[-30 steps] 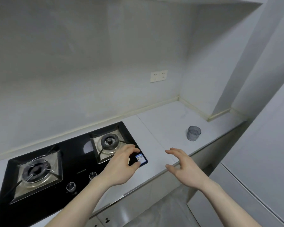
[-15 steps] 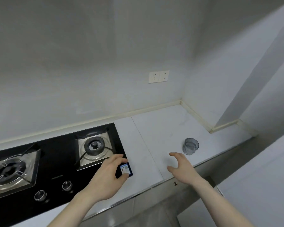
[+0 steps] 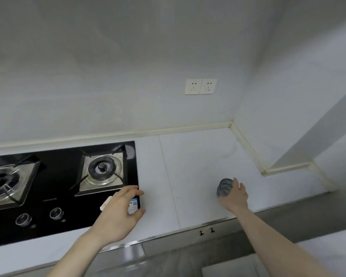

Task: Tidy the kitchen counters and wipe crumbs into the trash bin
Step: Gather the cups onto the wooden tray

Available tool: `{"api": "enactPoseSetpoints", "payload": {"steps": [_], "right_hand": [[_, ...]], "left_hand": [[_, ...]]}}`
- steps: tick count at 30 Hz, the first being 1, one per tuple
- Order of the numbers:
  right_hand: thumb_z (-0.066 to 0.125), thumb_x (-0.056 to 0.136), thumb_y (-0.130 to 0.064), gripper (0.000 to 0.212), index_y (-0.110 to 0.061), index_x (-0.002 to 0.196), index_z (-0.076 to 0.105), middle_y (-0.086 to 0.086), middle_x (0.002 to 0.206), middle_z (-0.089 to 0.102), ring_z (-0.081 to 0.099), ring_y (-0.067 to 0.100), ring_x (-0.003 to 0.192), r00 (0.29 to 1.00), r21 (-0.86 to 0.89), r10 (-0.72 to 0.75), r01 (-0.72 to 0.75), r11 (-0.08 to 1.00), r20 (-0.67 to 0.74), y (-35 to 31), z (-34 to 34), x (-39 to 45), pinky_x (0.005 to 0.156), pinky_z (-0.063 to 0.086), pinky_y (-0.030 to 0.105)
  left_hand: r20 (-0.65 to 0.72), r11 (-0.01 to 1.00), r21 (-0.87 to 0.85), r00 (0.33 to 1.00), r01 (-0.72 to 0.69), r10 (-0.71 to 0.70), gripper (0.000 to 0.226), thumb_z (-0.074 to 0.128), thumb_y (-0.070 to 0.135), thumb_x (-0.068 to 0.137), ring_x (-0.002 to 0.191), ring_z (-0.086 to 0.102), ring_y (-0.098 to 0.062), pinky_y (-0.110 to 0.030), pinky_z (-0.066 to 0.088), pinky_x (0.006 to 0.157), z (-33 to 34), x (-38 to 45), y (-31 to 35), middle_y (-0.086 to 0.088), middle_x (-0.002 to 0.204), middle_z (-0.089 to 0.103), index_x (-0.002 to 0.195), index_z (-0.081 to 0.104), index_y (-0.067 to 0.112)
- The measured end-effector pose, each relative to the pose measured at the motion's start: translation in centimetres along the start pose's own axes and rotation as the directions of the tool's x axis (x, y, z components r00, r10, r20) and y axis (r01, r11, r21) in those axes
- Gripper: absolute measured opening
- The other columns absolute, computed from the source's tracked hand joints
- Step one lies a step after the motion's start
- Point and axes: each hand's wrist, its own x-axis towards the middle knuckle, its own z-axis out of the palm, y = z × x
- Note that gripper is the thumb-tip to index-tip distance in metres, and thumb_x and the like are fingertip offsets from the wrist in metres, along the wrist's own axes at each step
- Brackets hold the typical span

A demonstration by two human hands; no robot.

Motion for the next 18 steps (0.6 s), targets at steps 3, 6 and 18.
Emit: {"api": "enactPoseSetpoints", "payload": {"steps": [3, 6, 18], "right_hand": [[0.069, 0.091, -0.044, 0.107, -0.021, 0.162, -0.007, 0.009, 0.169, -0.002, 0.012, 0.037, 0.153, 0.997, 0.006, 0.021, -0.022, 1.0, 0.076, 0.3, 0.2, 2.3, 0.12, 0.025, 0.044], [0.067, 0.091, -0.035, 0.092, -0.017, 0.161, 0.01, 0.011, 0.166, 0.009, 0.033, 0.038, 0.143, 0.995, 0.053, 0.03, -0.035, 0.998, 0.098, 0.2, 1.0, 3.7, 0.118, 0.032, 0.041], [0.078, 0.07, -0.035, 0.089, -0.013, 0.144, 0.033, 0.01, 0.136, 0.043, 0.058, 0.029, 0.113, 0.966, -0.033, -0.151, 0.162, 0.986, 0.212, -1.4, 3.1, 3.1, 0.095, 0.053, 0.038]], "left_hand": [[-0.023, 0.998, 0.007, 0.998, 0.059, -0.059, 0.044, 0.07, 0.041, 0.09, 0.134, 0.043, -0.009, -0.028, 0.035, 0.112, 0.4, -0.7, -0.1, 0.02, 0.146, 0.042, 0.132, 0.057, 0.036], [-0.044, 0.995, -0.008, 0.994, 0.097, -0.098, 0.042, 0.07, 0.04, 0.089, 0.132, 0.044, -0.005, -0.021, 0.035, 0.107, 0.6, -1.5, -0.7, 0.023, 0.143, 0.042, 0.129, 0.058, 0.039], [-0.069, 0.97, -0.043, 0.968, 0.239, -0.242, 0.043, 0.07, 0.037, 0.091, 0.13, 0.044, -0.006, -0.02, 0.033, 0.108, 0.4, -5.3, -2.7, 0.024, 0.143, 0.039, 0.131, 0.055, 0.039]]}}
